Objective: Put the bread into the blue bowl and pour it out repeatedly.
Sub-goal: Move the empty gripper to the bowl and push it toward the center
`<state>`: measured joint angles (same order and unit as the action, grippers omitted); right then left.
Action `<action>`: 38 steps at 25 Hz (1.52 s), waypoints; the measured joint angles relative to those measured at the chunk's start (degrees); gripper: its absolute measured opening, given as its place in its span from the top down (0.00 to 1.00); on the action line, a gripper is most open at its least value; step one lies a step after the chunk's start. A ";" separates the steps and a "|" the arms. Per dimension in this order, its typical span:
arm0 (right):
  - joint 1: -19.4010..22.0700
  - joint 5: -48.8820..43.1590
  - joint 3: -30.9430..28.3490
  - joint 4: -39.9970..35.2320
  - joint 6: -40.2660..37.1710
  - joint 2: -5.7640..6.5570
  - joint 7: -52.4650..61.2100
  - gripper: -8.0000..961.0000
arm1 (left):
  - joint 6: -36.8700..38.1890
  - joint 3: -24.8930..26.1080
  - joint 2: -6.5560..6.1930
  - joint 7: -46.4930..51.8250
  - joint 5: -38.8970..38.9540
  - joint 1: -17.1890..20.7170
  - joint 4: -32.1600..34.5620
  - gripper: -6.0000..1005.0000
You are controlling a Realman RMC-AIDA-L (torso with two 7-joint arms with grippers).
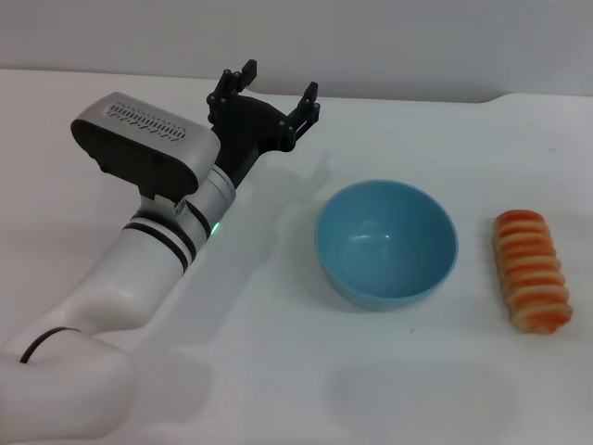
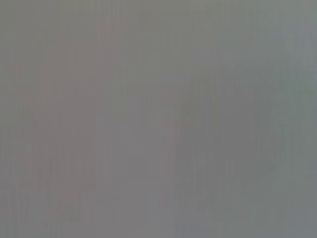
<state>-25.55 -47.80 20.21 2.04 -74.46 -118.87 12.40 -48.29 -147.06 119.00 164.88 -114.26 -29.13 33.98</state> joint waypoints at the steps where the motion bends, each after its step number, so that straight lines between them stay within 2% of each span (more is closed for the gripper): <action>1: -0.02 0.01 0.00 0.00 0.01 -0.02 0.00 0.15 | 0.00 0.00 0.00 0.00 0.00 -0.01 -0.05 0.19; 14: -0.02 0.08 0.00 -0.02 0.02 -0.04 0.00 0.15 | 0.27 0.31 -0.03 0.00 0.03 -0.05 -0.15 0.19; 17: -0.02 0.08 -0.30 0.00 0.11 -0.05 -0.01 0.15 | 3.21 2.84 -0.30 0.00 0.27 0.08 1.90 0.19; 20: 0.07 0.08 -0.87 0.02 0.19 -0.05 -0.01 0.15 | 9.40 7.84 -1.01 0.00 0.05 0.01 5.29 0.19; 24: 0.22 0.08 -1.01 -0.01 -0.14 -0.11 -0.01 0.15 | 23.16 17.90 -2.47 -0.17 -4.02 0.10 13.24 0.19; 26: 0.24 0.08 -1.01 -0.02 -0.33 -0.12 -0.01 0.15 | 33.09 24.50 -2.79 -0.40 -7.76 0.31 18.14 0.19; 29: 0.05 0.08 -1.01 -0.08 -0.40 -0.12 -0.02 0.15 | 49.75 33.38 -2.57 -0.71 -12.54 0.17 24.04 0.19; 31: -0.49 0.08 -1.00 -0.18 -0.27 -0.04 -0.02 0.15 | 61.10 39.95 -1.79 -2.26 -14.19 -0.14 27.32 0.19; 35: -1.32 0.07 -0.98 -0.91 -0.12 0.01 -0.02 0.15 | 75.74 48.00 -1.27 -5.35 -14.12 -0.26 32.93 0.19; 38: -1.53 0.08 -0.97 -1.08 -0.10 0.02 -0.03 0.15 | 81.45 50.61 -1.32 -6.03 -14.11 -0.33 34.96 0.19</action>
<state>-27.08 -47.72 19.25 0.96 -74.56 -118.85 12.38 33.16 -96.45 117.68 158.85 -128.37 -29.47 68.94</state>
